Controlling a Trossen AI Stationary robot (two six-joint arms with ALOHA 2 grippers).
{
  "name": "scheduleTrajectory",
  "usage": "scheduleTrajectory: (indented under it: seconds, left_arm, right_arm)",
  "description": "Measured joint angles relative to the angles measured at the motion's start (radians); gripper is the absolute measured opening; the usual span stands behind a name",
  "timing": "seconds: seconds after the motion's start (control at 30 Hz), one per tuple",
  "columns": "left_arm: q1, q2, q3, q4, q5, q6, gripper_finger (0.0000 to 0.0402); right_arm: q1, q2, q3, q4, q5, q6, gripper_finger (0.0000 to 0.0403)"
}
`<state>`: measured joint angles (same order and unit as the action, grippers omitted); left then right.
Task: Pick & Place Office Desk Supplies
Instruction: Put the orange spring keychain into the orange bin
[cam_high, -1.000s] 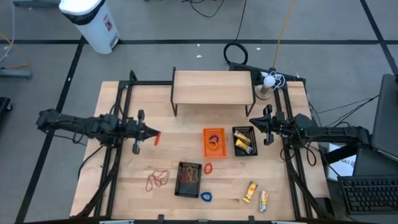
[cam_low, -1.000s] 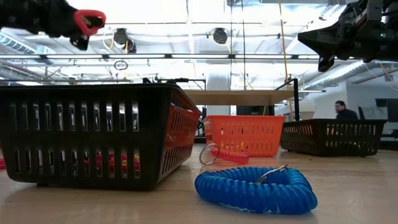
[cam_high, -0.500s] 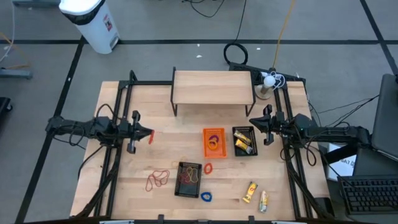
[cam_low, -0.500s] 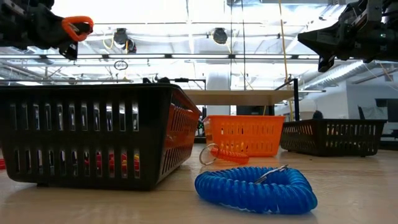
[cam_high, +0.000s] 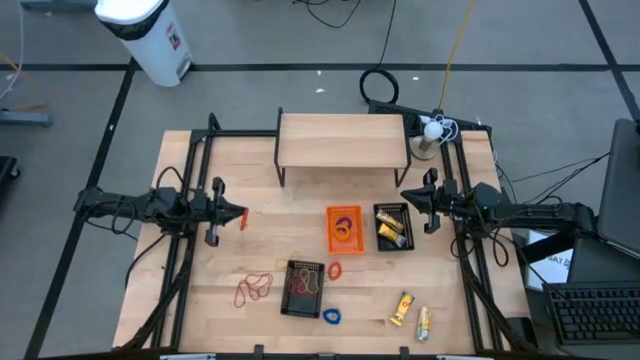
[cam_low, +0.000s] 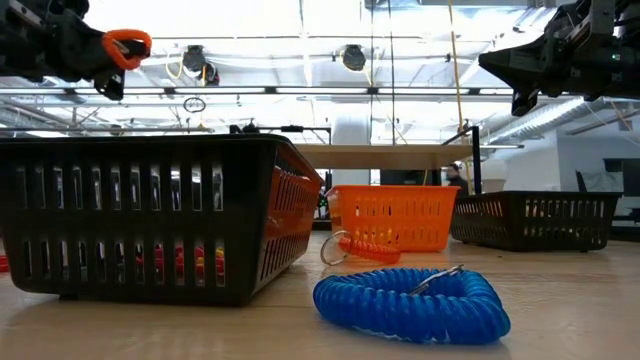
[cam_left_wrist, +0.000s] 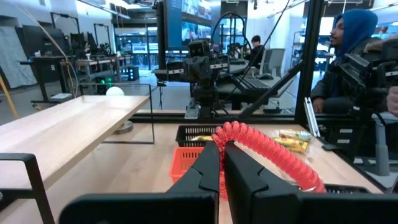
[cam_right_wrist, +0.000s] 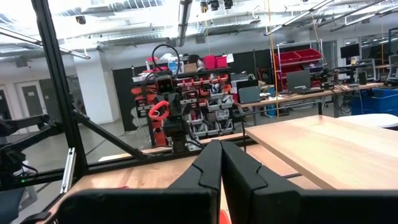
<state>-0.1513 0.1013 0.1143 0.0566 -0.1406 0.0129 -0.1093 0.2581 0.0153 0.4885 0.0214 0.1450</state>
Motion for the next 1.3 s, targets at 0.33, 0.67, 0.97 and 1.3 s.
scheduleTrajectory:
  seconds: [0.33, 0.67, 0.97, 1.3]
  left_arm:
    - [0.000, 0.106, 0.030, 0.135, -0.060, -0.048, 0.0003]
    - [0.000, 0.641, 0.291, 0.290, -0.097, -0.041, 0.0003]
    - [0.025, 1.152, 0.636, 0.255, -0.006, -0.009, 0.0003]
    - [0.131, 1.517, 0.901, 0.144, 0.158, -0.031, 0.0003]
  right_arm:
    - [0.000, 0.000, 0.000, 0.009, 0.003, -0.002, 0.0000]
    - [0.000, 0.000, 0.000, 0.012, 0.003, 0.000, 0.0000]
    - [0.000, 0.000, 0.000, 0.005, 0.002, 0.000, 0.0000]
    - [0.000, 0.000, 0.000, 0.005, 0.000, 0.000, 0.0000]
